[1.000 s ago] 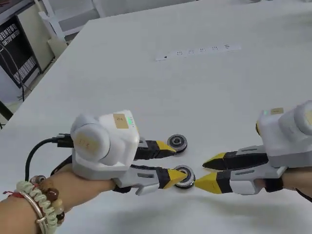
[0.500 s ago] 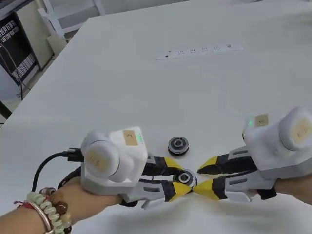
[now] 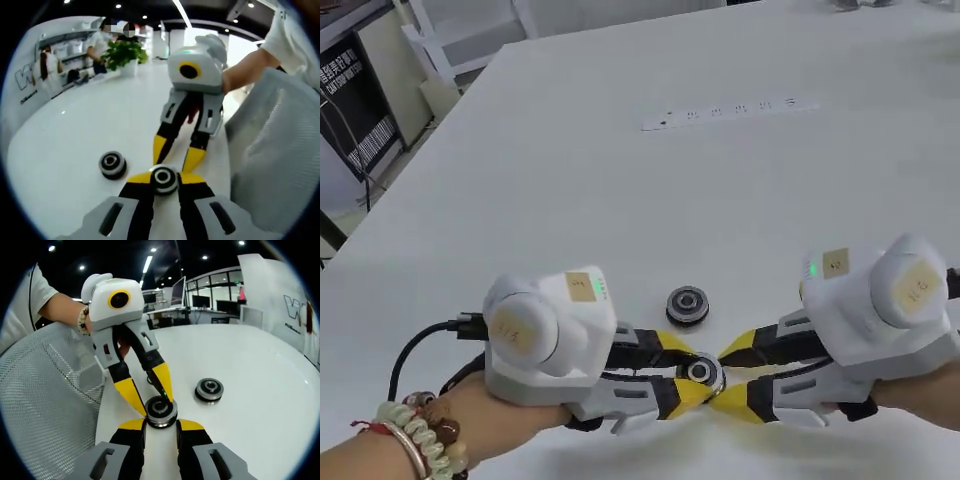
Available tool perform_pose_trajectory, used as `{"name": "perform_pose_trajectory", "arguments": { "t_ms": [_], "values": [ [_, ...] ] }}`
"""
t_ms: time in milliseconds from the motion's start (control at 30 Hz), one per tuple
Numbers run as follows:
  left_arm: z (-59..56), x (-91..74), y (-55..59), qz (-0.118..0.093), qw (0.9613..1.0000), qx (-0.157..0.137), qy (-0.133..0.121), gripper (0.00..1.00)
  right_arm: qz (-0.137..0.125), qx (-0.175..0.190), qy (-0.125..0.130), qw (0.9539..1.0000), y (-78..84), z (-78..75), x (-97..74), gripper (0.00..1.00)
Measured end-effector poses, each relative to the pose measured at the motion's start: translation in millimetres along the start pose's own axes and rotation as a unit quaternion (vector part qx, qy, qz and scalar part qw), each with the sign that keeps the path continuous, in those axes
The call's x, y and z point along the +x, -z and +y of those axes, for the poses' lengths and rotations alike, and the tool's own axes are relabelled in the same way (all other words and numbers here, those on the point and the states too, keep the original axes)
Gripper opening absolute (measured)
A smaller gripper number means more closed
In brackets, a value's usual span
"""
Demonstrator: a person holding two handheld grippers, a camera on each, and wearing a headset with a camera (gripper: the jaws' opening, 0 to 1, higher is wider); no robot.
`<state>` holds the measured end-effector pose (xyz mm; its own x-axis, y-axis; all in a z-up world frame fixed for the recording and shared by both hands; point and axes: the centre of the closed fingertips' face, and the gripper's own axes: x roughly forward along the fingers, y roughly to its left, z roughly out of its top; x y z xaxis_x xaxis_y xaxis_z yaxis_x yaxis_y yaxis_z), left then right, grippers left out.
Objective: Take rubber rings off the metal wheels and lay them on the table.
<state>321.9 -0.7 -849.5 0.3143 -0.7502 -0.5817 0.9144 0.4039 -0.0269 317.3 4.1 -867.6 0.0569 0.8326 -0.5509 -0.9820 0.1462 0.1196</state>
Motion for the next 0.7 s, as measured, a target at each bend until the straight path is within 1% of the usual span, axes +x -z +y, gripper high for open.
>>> {"name": "perform_pose_trajectory", "arguments": {
  "t_ms": [67,133,167,433,467,700],
  "values": [
    [2.4,0.1,-0.1,-0.001,1.0000,-0.005,-0.005,0.17,-0.001,-0.001,0.000,1.0000,-0.2,0.6,0.1,0.21],
    [5.2,-0.1,0.6,0.002,0.9999,-0.003,-0.012,0.15,-0.001,-0.003,0.000,1.0000,-0.1,0.8,-0.2,0.21],
    [3.5,-0.8,0.8,-0.001,1.0000,0.001,-0.007,0.15,-0.001,-0.004,0.000,1.0000,-0.1,0.7,-0.5,0.21],
    [3.6,-1.5,1.0,-0.004,0.9999,0.006,-0.008,0.15,-0.004,0.001,0.002,1.0000,-0.4,0.3,-1.3,0.19],
    [3.7,-1.7,1.1,-0.004,0.9999,0.005,-0.008,0.15,0.001,-0.005,0.003,1.0000,0.7,-0.3,-2.1,0.18],
    [3.4,-1.5,0.8,-0.004,0.9999,0.008,-0.008,0.15,0.006,-0.008,0.005,0.9999,3.4,-0.7,-5.0,0.11]
  ]
}}
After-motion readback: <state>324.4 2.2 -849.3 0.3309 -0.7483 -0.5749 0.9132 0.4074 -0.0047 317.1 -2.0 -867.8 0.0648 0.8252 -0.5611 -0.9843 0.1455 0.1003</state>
